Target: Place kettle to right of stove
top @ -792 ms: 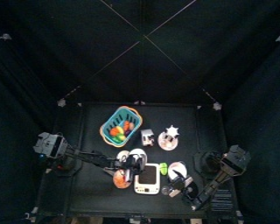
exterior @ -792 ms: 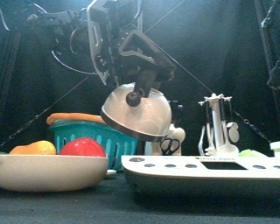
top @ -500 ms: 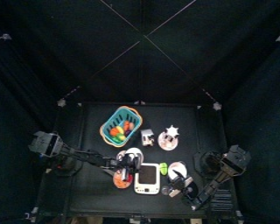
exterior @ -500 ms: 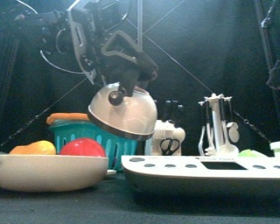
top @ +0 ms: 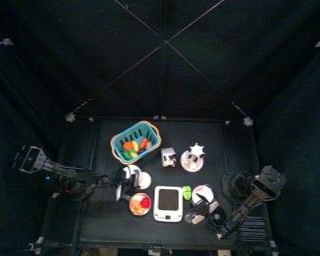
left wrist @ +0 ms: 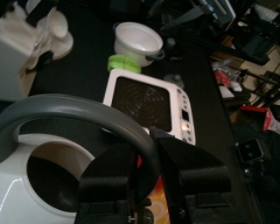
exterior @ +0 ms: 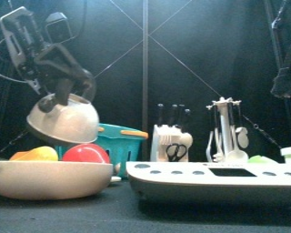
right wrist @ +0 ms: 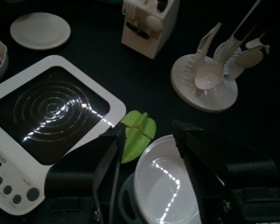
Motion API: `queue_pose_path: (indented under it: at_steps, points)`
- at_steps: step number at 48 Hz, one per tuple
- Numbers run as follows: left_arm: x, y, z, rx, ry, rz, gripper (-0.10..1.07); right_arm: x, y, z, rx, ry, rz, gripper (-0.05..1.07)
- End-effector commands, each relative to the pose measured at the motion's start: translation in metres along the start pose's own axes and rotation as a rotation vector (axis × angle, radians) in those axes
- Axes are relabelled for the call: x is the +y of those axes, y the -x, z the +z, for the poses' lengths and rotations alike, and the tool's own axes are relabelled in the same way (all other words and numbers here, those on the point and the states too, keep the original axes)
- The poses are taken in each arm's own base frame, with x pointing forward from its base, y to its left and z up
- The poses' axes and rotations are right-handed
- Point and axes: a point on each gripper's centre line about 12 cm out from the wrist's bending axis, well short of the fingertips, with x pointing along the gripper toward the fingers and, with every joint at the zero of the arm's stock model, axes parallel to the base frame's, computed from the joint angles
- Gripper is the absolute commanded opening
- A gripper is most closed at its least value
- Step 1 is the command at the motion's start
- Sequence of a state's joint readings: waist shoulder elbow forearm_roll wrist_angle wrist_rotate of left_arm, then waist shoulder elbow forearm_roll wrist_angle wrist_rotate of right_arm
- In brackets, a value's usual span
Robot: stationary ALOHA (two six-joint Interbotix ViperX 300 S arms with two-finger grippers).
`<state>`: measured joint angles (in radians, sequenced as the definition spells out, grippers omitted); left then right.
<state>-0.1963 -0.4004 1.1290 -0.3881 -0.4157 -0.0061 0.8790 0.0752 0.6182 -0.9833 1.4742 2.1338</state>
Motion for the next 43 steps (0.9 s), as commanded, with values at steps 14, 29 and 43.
queue_pose_path:
  at_steps: [14,29,43]
  points:
    - [-0.008,0.038,-0.007,-0.010,0.062,-0.069,0.55,0.002,0.001,0.009,-0.003,-0.032,0.009,0.83]
    - [0.000,0.042,-0.031,0.117,0.131,-0.030,0.55,0.003,-0.001,0.008,-0.002,-0.030,0.002,0.83]
    - [0.008,0.042,-0.034,0.118,0.139,0.000,0.57,0.006,-0.005,0.006,0.009,-0.027,0.009,0.83]
